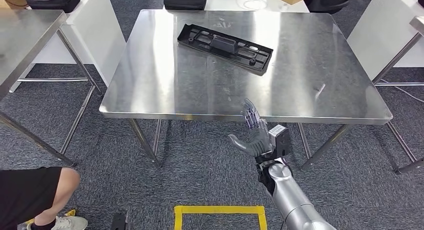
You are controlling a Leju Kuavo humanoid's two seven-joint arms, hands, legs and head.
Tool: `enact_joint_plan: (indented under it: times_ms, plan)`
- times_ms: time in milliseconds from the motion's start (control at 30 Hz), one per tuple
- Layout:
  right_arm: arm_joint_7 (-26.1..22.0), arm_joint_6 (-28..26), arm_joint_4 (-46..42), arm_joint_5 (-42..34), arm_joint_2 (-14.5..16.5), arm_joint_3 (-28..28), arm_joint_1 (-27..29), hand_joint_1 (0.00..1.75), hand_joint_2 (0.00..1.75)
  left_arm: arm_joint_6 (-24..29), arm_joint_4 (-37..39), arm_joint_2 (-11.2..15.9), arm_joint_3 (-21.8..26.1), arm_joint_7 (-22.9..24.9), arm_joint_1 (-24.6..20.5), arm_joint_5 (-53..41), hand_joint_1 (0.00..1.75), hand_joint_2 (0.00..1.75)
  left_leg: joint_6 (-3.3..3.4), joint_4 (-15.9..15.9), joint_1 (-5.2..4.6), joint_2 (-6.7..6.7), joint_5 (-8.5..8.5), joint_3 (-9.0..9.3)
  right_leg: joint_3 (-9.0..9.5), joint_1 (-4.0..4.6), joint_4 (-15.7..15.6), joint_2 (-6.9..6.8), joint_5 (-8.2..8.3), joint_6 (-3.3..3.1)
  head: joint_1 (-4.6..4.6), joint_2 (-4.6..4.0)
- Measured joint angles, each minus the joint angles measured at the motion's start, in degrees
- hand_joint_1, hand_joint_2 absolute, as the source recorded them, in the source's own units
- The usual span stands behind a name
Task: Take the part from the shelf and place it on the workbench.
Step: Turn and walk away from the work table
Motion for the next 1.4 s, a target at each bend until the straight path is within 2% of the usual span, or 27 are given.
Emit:
enact_joint_plan:
  times_ms: [67, 133, 167, 200, 233, 300, 367, 433, 467, 533, 600, 633, 667, 700, 733, 800, 867, 1000, 1067, 1133, 1167, 1200, 1233, 1267, 1300, 1367, 1400]
  plan:
    - [0.1, -1.5, 3.2, 0.6, 0.0, -0.3, -1.2, 0.00, 1.75, 0.0, 0.0, 0.0, 0.2, 0.0, 0.0, -0.4, 0.00, 0.00, 0.77, -0.4, 0.25, 0.20, 1.10, -0.88, -2.25, -0.07, 4.9, 0.03, -3.32, -0.15, 0.08, 0.00]
    - [0.4, -3.5, 7.2, 1.4, 0.1, -0.6, -2.3, 0.00, 1.75, -0.1, 0.0, 0.0, 0.5, 0.0, 0.1, -0.7, 0.00, 0.00, 1.00, -0.4, 0.23, 0.23, 1.96, -2.06, -4.78, -0.18, 12.6, 0.06, -7.12, -0.19, 0.13, 0.00]
    - [0.7, -4.7, 9.4, 1.8, 0.1, -0.8, -2.7, 0.00, 1.75, -0.1, 0.0, 0.0, 0.7, 0.0, 0.1, -0.9, 0.00, 0.00, 0.97, -0.4, 0.23, 0.22, 2.36, -2.59, -5.25, -0.28, 15.1, 0.06, -7.99, 0.09, 0.14, 0.00]
    - [1.4, -6.1, 11.5, 2.3, 0.1, -1.0, -3.0, 0.00, 1.75, -0.3, 0.0, 0.1, 0.9, 0.0, 0.2, -1.0, 0.00, 0.00, 0.87, -0.3, 0.24, 0.21, 2.75, -3.09, -4.62, -0.40, 15.3, 0.06, -7.90, 0.55, 0.13, 0.00]
    - [2.4, -7.6, 13.5, 2.9, 0.1, -1.1, -3.4, 0.00, 1.75, -0.4, 0.0, 0.1, 1.1, 0.0, 0.3, -1.2, 0.00, 0.00, 0.73, -0.3, 0.27, 0.19, 3.10, -3.51, -2.92, -0.53, 13.4, 0.05, -7.07, 1.08, 0.13, -0.01]
    - [5.1, -11.2, 17.1, 4.5, 0.3, -1.2, -4.1, 0.00, 1.75, -0.8, 0.0, 0.3, 1.6, -0.1, 0.3, -1.4, 0.00, 0.00, 0.22, -0.2, 0.28, 0.15, 3.72, -4.16, 2.95, -0.71, 4.7, 0.06, -5.09, 1.77, 0.14, 0.00]
    - [7.3, -14.2, 20.0, 6.2, 0.4, -1.2, -4.4, 0.00, 1.75, -1.1, 0.0, 0.5, 2.0, -0.1, 0.3, -1.7, 0.00, 0.00, -0.54, -0.2, 0.19, 0.10, 4.39, -4.54, 6.65, -0.38, -1.3, 0.27, -4.33, 1.35, 0.13, 0.00]
    - [10.0, -16.9, 22.4, 8.0, 0.6, -1.1, -4.4, 0.00, 1.75, -1.2, 0.0, 0.6, 2.4, -0.1, 0.4, -2.0, 0.00, 0.00, -1.21, -0.2, 0.11, 0.02, 5.15, -4.76, 6.64, -0.02, -1.8, 0.43, -4.06, 0.55, 0.10, 0.00]
    - [12.1, -18.4, 23.5, 9.2, 0.6, -1.0, -4.3, 0.00, 1.75, -1.2, 0.0, 0.7, 2.7, 0.0, 0.6, -2.1, 0.00, 0.00, -1.46, -0.1, 0.16, -0.04, 5.22, -4.97, 6.39, -0.31, -1.8, 0.37, -3.80, 0.12, 0.14, -0.01]
    - [18.3, -20.2, 25.8, 11.9, 0.7, -0.4, -4.2, 0.00, 1.75, -1.2, 0.0, 0.8, 3.4, 0.1, 0.9, -2.3, 0.00, 0.00, -1.98, 1.9, 0.33, -0.07, 3.08, -6.06, 5.72, -0.75, -1.9, 0.23, -3.00, -1.18, 0.08, 0.00]
    - [24.6, -19.9, 27.8, 14.5, 0.9, 0.6, -3.5, 0.00, 1.75, -1.1, 0.0, 0.8, 4.2, -0.1, 1.2, -2.5, 0.00, 0.00, -2.47, 8.4, 0.52, -0.07, -1.90, -8.41, 4.71, -0.69, -1.9, 0.11, -2.16, -2.24, -0.01, 0.01]
    - [27.1, -19.6, 28.8, 15.5, 0.9, 1.2, -2.9, 0.00, 1.75, -1.0, 0.0, 0.8, 4.6, -0.3, 1.3, -2.5, 0.00, 0.00, -2.70, 12.2, 0.59, -0.08, -4.11, -9.59, 4.18, -0.55, -1.9, 0.03, -1.76, -2.48, -0.02, 0.01]
    - [29.0, -19.5, 29.6, 16.4, 0.9, 1.8, -2.1, 0.00, 1.75, -0.8, 0.0, 0.8, 5.0, -0.4, 1.4, -2.6, 0.00, 0.00, -2.85, 15.1, 0.61, -0.07, -5.29, -10.20, 3.68, -0.42, -1.8, -0.05, -1.40, -2.53, -0.03, 0.01]
    - [30.8, -19.4, 30.4, 17.2, 0.9, 2.4, -1.4, 0.00, 1.75, -0.6, 0.0, 0.8, 5.3, -0.6, 1.5, -2.7, 0.00, 0.00, -2.91, 16.2, 0.64, -0.06, -5.34, -9.92, 3.19, -0.32, -1.8, -0.12, -1.05, -2.49, -0.02, 0.01]
    - [32.5, -19.2, 31.0, 18.0, 0.8, 3.0, -0.6, 0.00, 1.75, -0.4, 0.0, 0.8, 5.7, -0.7, 1.6, -2.8, 0.00, 0.00, -2.85, 15.0, 0.66, -0.06, -4.37, -8.45, 2.72, -0.28, -1.7, -0.15, -0.74, -2.36, -0.02, 0.01]
    - [35.5, -18.6, 32.0, 19.4, 0.6, 4.1, 0.7, 0.00, 1.75, -0.1, -0.1, 0.7, 6.1, -0.8, 1.5, -3.3, 0.00, 0.00, -2.45, 7.6, 0.68, -0.10, -2.14, -3.00, 1.88, -0.24, -1.4, -0.14, -0.26, -1.93, -0.02, 0.01]
    - [37.7, -17.0, 32.8, 20.0, 0.4, 5.0, 1.9, 0.00, 1.75, -0.2, -0.2, 0.7, 6.4, -0.8, 1.4, -4.2, 0.00, 0.00, -1.86, 1.5, 0.46, -0.20, -1.55, 1.07, 1.35, -0.06, -1.1, -0.11, 0.17, -1.31, 0.02, 0.00]
    - [41.1, -13.4, 34.1, 19.8, 0.3, 6.0, 5.0, 0.00, 1.75, -1.0, -0.3, 0.8, 6.8, -0.1, 1.3, -5.7, 0.00, 0.00, -0.35, -0.1, 0.13, -0.17, -0.74, 1.15, 0.61, -0.01, -0.7, -0.12, 0.63, 0.23, 0.01, 0.00]
    - [41.4, -13.2, 34.5, 19.7, 0.2, 6.2, 6.1, 0.00, 1.75, -1.1, -0.4, 0.8, 6.9, 0.0, 1.2, -5.9, 0.00, 0.00, 0.54, -0.5, 0.33, 0.06, 0.36, 0.31, -1.09, -0.06, 2.7, -0.05, -2.17, 0.19, 0.09, -0.01]
    - [43.1, -12.5, 34.9, 19.7, 0.1, 6.5, 6.6, 0.00, 0.87, -1.1, -0.5, 0.8, 6.9, 0.0, 1.1, -6.1, 0.00, 0.00, 0.88, -0.5, 0.27, 0.29, 1.29, -1.00, -3.63, -0.18, 10.2, 0.00, -6.67, -0.05, 0.16, 0.00]
    - [44.7, -12.1, 35.2, 19.6, 0.1, 6.5, 6.8, 0.00, 0.44, -1.1, -0.5, 0.8, 7.0, 0.0, 1.1, -6.2, 0.00, 0.00, 0.88, -0.5, 0.25, 0.38, 1.76, -1.67, -4.48, -0.23, 13.7, 0.00, -8.18, 0.09, 0.17, 0.00]
    - [46.7, -11.9, 35.5, 19.4, 0.0, 6.6, 7.2, 0.00, 0.00, -1.1, -0.5, 0.8, 7.1, -0.1, 1.1, -6.3, 0.00, 0.00, 0.83, -0.5, 0.26, 0.43, 2.23, -2.30, -4.54, -0.30, 15.6, 0.00, -8.71, 0.45, 0.17, 0.01]
    - [48.6, -12.1, 35.7, 19.1, -0.1, 6.6, 7.8, 0.00, 0.00, -1.0, -0.5, 0.8, 7.2, -0.1, 1.1, -6.5, 0.00, 0.00, 0.73, -0.5, 0.29, 0.45, 2.66, -2.88, -3.57, -0.42, 15.5, 0.00, -8.28, 0.97, 0.17, 0.01]
    - [50.1, -13.0, 35.9, 18.6, -0.2, 6.6, 8.4, 0.00, 0.00, -0.8, -0.5, 0.8, 7.4, 0.0, 1.1, -6.8, 0.00, 0.00, 0.56, -0.5, 0.34, 0.44, 3.06, -3.37, -1.51, -0.55, 13.1, -0.01, -7.20, 1.53, 0.17, 0.01]
    - [51.2, -14.7, 36.0, 17.8, -0.2, 6.5, 9.1, 0.00, 0.00, -0.6, -0.6, 0.8, 7.6, 0.1, 1.0, -7.3, 0.00, 0.00, 0.30, -0.4, 0.37, 0.39, 3.45, -3.78, 1.57, -0.70, 8.9, -0.02, -6.17, 1.97, 0.17, 0.01]
    - [52.2, -18.5, 36.2, 16.4, -0.2, 6.0, 10.3, 0.00, 0.00, -0.1, -0.6, 0.8, 8.0, 0.4, 0.9, -8.4, 0.00, 0.00, -0.40, -0.2, 0.23, 0.36, 4.15, -4.42, 7.19, -0.59, 0.5, 0.07, -5.51, 1.96, 0.14, 0.01]
    - [52.4, -19.8, 36.2, 16.0, -0.1, 5.7, 10.8, 0.00, 0.00, 0.1, -0.6, 0.8, 8.1, 0.7, 0.7, -9.0, 0.00, 0.00, -0.77, -0.1, 0.13, 0.39, 4.49, -4.58, 8.54, -0.44, -1.8, 0.16, -5.69, 1.62, 0.12, 0.01]
